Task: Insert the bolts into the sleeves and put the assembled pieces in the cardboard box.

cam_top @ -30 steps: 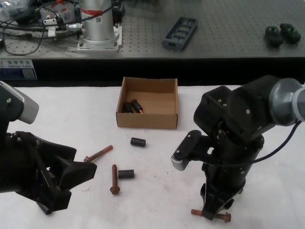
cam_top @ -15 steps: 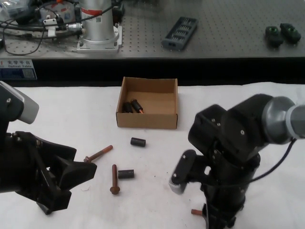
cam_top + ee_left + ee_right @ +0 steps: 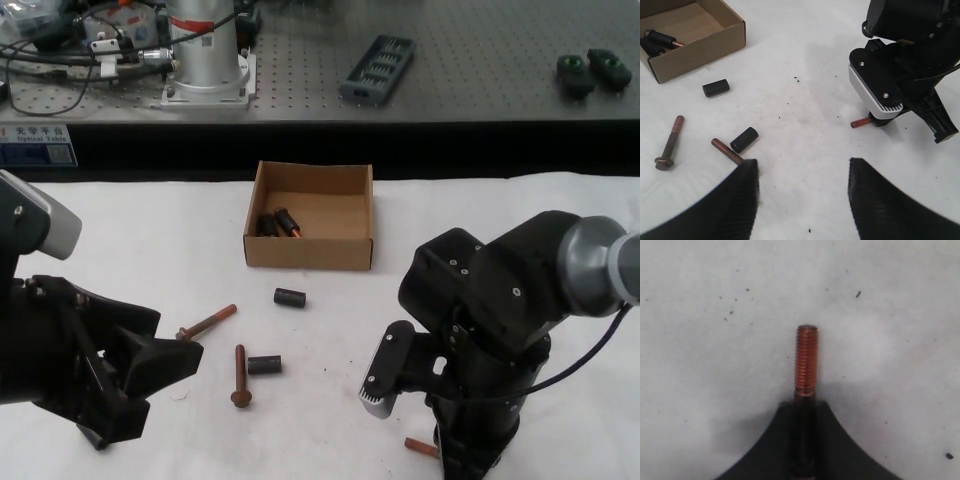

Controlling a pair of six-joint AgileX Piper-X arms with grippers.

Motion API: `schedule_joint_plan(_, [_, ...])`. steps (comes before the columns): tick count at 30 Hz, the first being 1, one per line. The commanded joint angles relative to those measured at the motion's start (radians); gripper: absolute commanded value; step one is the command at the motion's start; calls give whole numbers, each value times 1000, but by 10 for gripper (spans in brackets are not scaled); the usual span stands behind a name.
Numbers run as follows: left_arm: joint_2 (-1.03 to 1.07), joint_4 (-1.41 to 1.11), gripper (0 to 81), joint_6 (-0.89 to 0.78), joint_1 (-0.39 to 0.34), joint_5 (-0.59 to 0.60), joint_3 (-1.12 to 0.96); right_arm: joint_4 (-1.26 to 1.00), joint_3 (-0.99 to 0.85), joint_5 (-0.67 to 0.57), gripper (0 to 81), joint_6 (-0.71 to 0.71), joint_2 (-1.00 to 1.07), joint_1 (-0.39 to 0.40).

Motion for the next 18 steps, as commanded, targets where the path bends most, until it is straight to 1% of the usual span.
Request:
schedule_joint_plan(1, [-5, -4, 400, 12, 1, -7, -7, -10, -14, 0, 44, -18, 2, 1])
schedule_joint_plan(4, [-5, -4, 400, 12, 1, -7, -7, -2, -37, -12, 44, -33, 2, 11])
schedule_joint_plan(8, [-5, -4, 400, 12, 1, -12, -7, 2, -82, -16, 44, -69, 2, 61])
schedule_joint_plan(15, [-5, -4, 400, 30, 3, -139, -7, -41, -134, -17, 44, -90, 2, 168])
schedule_joint_plan(18, [-5, -4, 400, 30, 3, -180, -7, -94, -134, -72, 44, -104, 2, 204])
